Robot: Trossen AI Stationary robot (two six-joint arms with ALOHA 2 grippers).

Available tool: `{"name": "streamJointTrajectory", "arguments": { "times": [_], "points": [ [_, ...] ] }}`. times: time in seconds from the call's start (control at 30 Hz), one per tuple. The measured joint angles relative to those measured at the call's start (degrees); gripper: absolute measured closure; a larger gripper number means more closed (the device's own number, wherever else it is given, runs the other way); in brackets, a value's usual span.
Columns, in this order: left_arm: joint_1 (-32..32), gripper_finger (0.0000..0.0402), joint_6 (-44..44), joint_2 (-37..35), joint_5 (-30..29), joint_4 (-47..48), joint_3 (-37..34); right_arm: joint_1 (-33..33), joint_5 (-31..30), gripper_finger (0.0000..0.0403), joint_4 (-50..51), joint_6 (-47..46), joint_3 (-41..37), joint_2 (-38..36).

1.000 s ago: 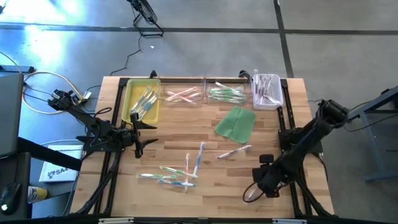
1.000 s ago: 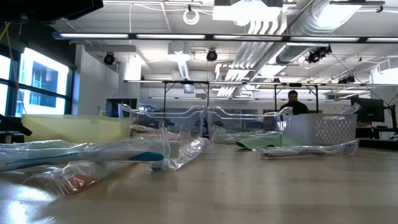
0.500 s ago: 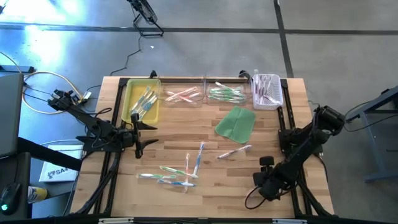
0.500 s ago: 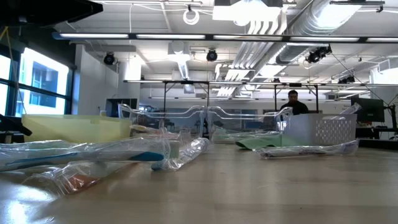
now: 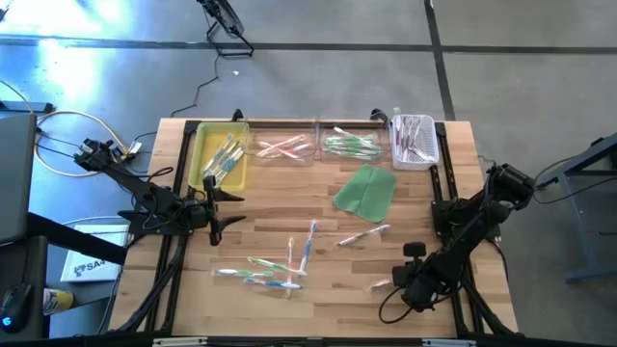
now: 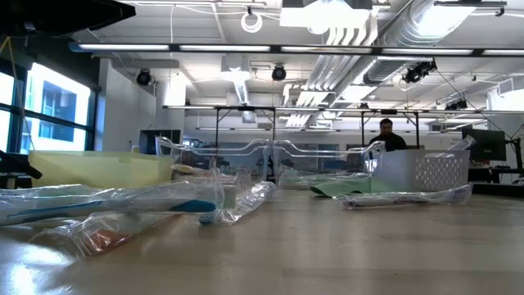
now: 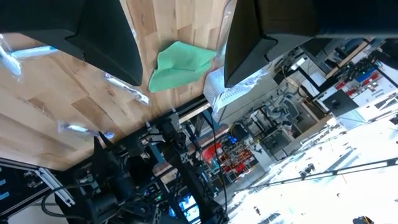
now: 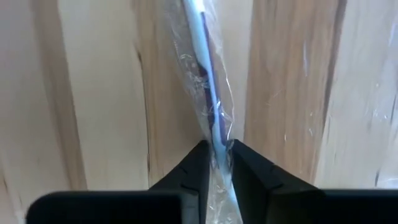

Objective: Pick & Place Toothbrushes
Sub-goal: Put the purple toothbrush into the white bin

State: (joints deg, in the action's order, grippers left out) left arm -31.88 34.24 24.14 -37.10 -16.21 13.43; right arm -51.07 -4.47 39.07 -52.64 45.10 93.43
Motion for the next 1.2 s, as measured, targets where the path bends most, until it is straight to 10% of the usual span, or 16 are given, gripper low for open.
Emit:
{"name": "streamJointTrajectory", "arguments": {
  "times": [0.83, 1.2],
  "points": [
    [0.0, 0.0181, -0.5, 0.0, 0.0, 1.4, 0.0, 0.2, 0.5, 0.0393, -0.6, -4.2, 0.4, -1.7],
    [0.0, 0.0181, -0.5, 0.0, 0.0, 1.4, 0.0, 2.5, -12.8, 0.0395, -4.2, -6.2, 1.0, -13.4]
  ]
}}
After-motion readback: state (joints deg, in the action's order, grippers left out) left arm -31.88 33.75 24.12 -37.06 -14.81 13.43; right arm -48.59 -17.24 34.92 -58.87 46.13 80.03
